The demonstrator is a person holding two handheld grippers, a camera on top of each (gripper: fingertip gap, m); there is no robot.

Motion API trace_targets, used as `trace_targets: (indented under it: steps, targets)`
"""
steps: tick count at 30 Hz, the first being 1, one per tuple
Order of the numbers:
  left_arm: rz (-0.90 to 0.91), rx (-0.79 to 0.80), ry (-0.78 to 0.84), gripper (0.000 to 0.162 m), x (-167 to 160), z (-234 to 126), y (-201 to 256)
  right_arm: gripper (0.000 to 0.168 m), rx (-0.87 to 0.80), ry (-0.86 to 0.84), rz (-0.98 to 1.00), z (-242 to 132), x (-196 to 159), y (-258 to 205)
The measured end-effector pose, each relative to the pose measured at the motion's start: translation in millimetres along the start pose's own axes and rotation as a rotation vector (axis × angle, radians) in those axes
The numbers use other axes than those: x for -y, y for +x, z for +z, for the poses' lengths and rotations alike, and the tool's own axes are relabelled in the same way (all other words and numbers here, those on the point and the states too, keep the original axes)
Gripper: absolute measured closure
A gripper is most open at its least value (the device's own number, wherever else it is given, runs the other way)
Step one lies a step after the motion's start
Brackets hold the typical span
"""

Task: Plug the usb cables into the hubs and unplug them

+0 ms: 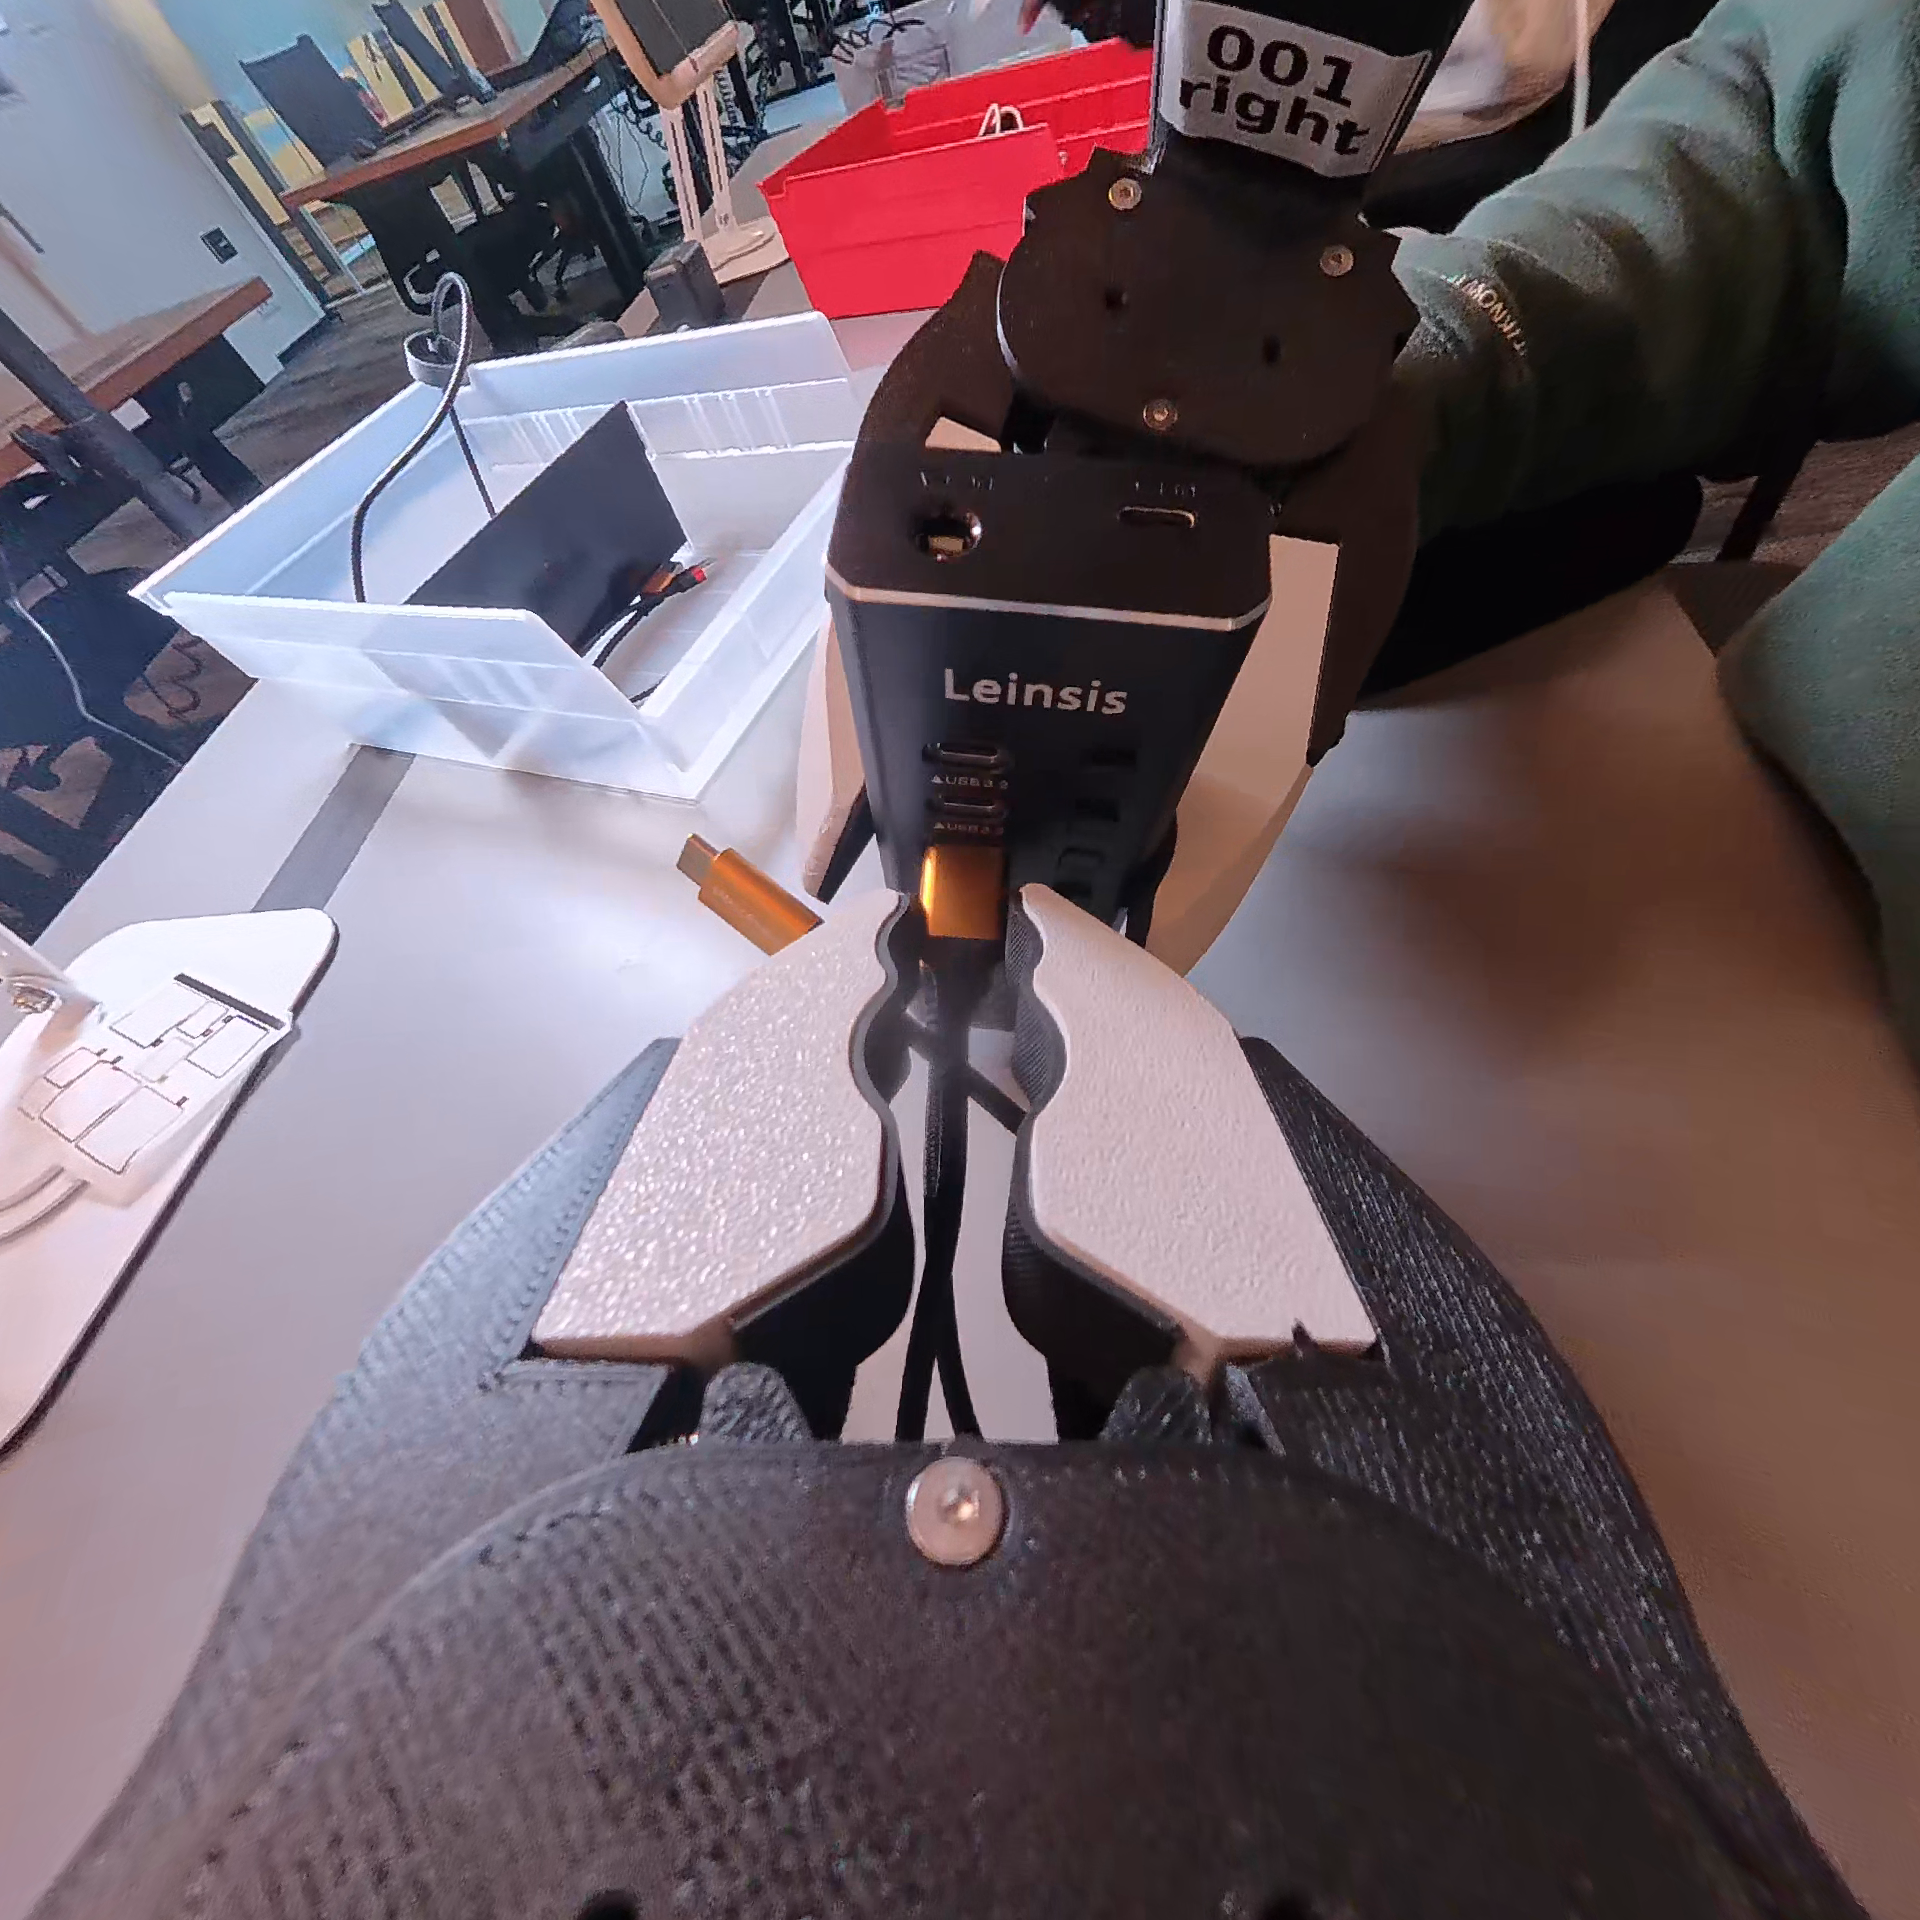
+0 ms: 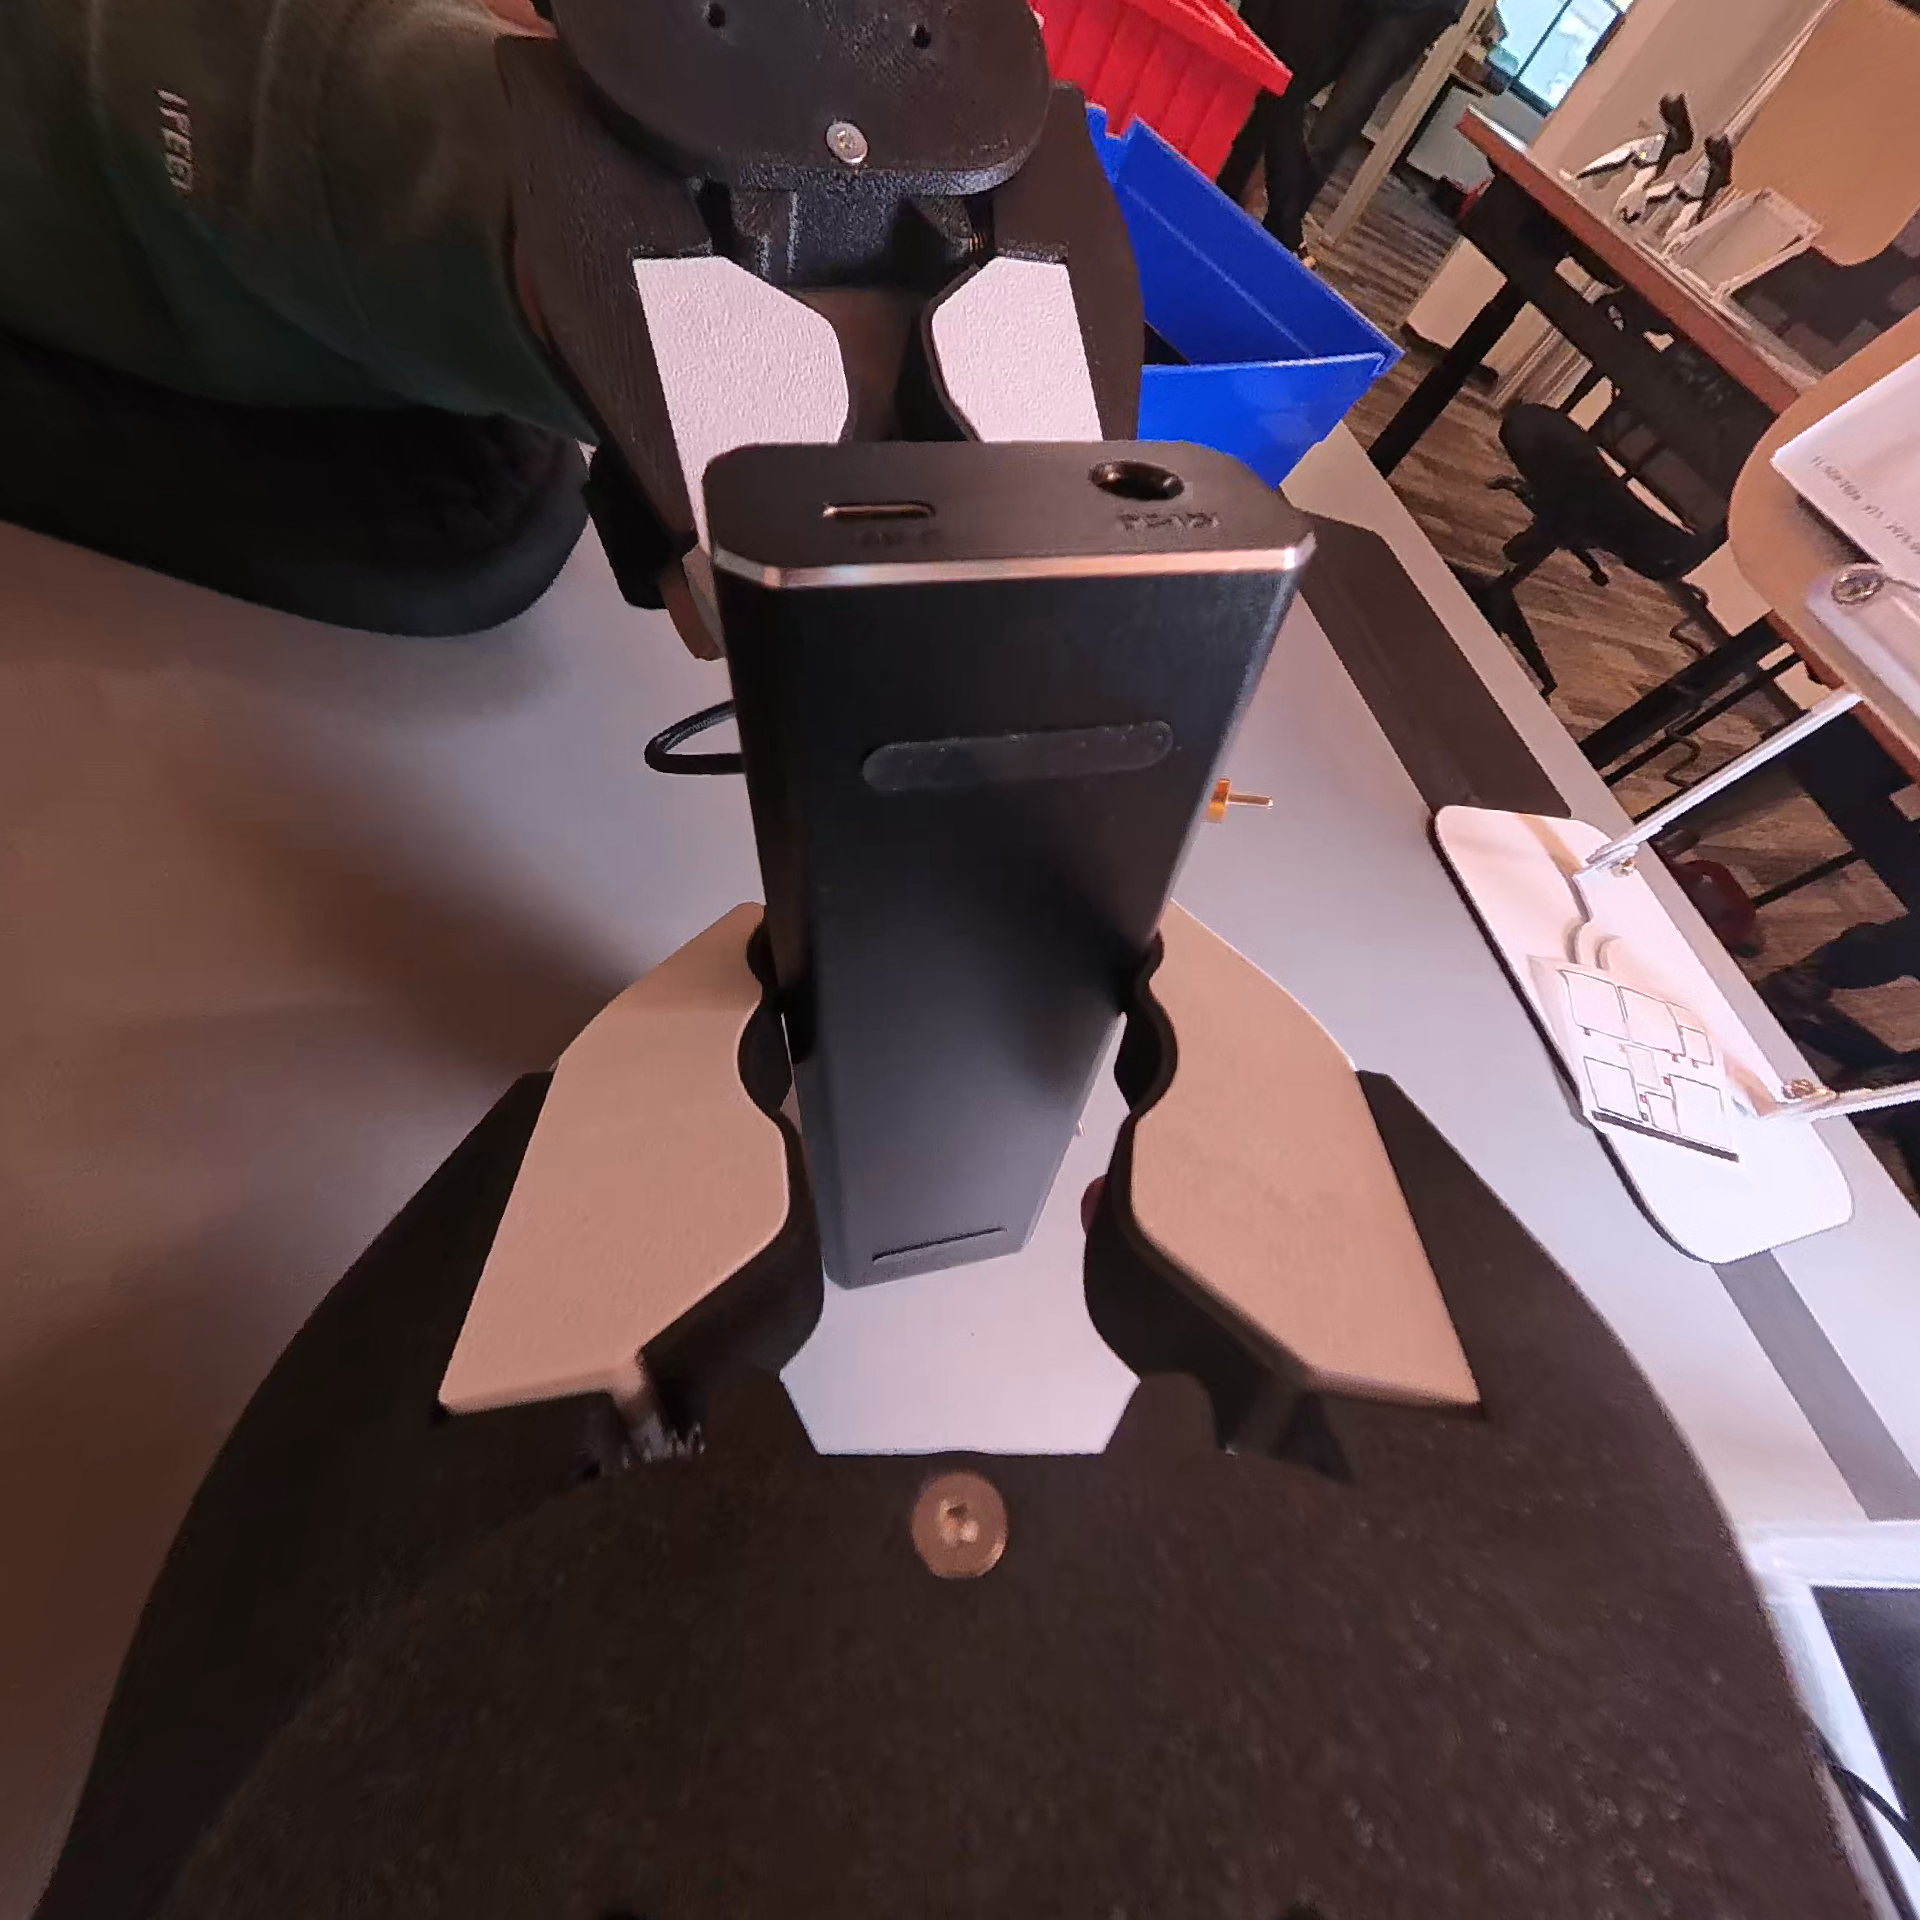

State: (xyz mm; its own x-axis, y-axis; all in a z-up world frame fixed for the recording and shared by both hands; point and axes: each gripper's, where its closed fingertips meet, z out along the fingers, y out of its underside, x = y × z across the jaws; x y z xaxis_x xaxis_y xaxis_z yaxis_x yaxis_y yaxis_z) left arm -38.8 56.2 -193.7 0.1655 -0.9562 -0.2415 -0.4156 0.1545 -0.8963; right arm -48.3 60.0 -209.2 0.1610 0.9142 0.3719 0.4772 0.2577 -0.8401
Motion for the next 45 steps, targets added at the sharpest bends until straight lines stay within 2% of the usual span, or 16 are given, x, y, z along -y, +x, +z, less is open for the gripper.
trace_targets:
  steps: [10,41,42,43,45]
  targets:
    - [-0.019,-0.033,0.021,0.146,12,-9,3,0.106,0.054,0.117,0.092,-8,20,-3]
    - [-0.280,-0.165,0.005,0.146,24,-16,21,0.106,0.263,0.311,0.286,-31,38,-15]
    - [-0.285,-0.162,0.005,0.148,23,-18,20,0.106,0.259,0.313,0.289,-32,38,-13]
    - [-0.285,-0.155,0.021,0.156,23,-22,17,0.106,0.250,0.320,0.290,-34,38,-11]
    - [-0.278,-0.166,0.014,0.156,24,-23,19,0.106,0.246,0.326,0.288,-37,39,-10]
